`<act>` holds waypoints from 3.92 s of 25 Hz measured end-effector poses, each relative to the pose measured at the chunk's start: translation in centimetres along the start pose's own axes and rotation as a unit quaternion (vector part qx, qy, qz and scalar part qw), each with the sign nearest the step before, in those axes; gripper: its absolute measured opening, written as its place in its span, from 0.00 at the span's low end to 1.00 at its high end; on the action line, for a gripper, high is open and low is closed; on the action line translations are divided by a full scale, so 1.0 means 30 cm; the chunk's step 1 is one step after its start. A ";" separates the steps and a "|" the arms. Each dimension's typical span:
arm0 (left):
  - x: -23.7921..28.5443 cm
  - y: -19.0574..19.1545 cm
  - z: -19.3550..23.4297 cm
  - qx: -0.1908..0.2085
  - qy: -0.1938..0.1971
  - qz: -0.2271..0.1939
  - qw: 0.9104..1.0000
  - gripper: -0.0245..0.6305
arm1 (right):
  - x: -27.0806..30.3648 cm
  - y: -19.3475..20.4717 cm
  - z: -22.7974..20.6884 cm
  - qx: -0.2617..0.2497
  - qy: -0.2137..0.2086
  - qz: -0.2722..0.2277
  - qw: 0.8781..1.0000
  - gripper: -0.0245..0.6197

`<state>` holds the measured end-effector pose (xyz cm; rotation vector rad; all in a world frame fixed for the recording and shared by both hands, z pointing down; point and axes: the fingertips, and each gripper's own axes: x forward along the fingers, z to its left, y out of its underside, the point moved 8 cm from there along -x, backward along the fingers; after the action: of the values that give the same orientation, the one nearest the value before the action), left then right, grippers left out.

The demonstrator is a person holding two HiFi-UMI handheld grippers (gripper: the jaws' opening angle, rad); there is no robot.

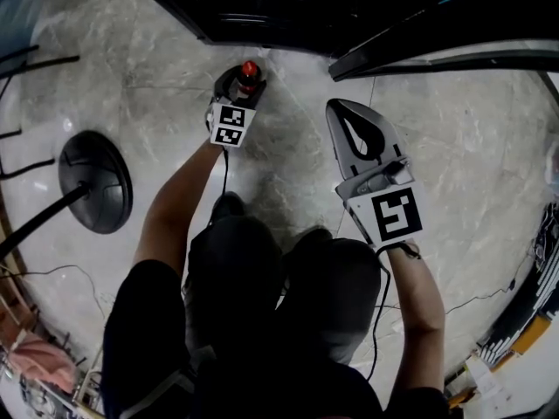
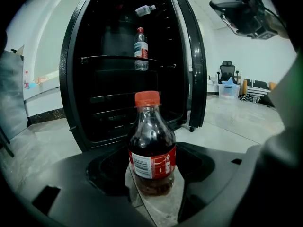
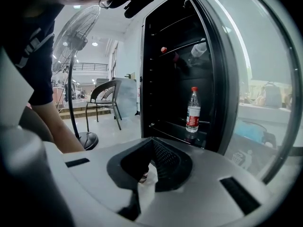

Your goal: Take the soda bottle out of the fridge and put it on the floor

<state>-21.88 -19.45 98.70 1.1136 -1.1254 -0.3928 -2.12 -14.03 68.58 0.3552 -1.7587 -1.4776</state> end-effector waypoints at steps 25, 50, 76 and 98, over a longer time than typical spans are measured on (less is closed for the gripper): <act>-0.037 0.086 -0.008 0.036 -0.013 -0.033 0.999 0.52 | 0.016 0.048 0.030 0.008 -0.017 0.004 1.000 0.07; -0.300 -0.024 0.011 0.054 0.006 -0.072 0.996 0.52 | -0.006 0.074 0.035 0.016 -0.040 0.007 0.999 0.07; -0.599 -0.326 0.062 0.036 -0.026 -0.157 0.987 0.07 | 0.004 0.049 0.038 0.006 -0.043 -0.027 0.999 0.07; -1.192 -1.214 -0.020 0.026 -0.058 -0.202 0.977 0.07 | -0.426 -0.637 0.097 0.042 0.049 -0.071 0.995 0.07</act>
<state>-27.44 -8.87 49.07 1.3848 -1.0109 -0.7572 -1.10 -8.95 46.00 0.5974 -1.7510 -1.4615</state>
